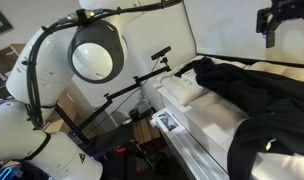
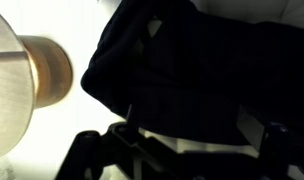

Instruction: Unfold the black cloth on the bed.

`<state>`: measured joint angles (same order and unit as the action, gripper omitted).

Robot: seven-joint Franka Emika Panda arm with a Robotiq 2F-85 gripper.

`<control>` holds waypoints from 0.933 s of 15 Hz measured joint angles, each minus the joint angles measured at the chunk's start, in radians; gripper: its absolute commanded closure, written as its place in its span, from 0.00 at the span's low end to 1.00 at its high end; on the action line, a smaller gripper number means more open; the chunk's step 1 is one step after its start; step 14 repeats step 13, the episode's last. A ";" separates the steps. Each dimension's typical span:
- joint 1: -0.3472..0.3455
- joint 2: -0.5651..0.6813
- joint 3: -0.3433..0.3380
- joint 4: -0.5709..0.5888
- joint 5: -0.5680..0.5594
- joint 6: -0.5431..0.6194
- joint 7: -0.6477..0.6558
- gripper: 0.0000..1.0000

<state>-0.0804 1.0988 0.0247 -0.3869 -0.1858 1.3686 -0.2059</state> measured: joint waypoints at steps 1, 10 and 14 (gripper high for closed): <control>0.022 0.000 0.004 -0.002 -0.001 -0.032 -0.019 0.00; 0.219 -0.002 0.000 -0.004 -0.093 -0.203 -0.102 0.00; 0.201 0.001 0.000 -0.004 -0.093 -0.203 -0.102 0.00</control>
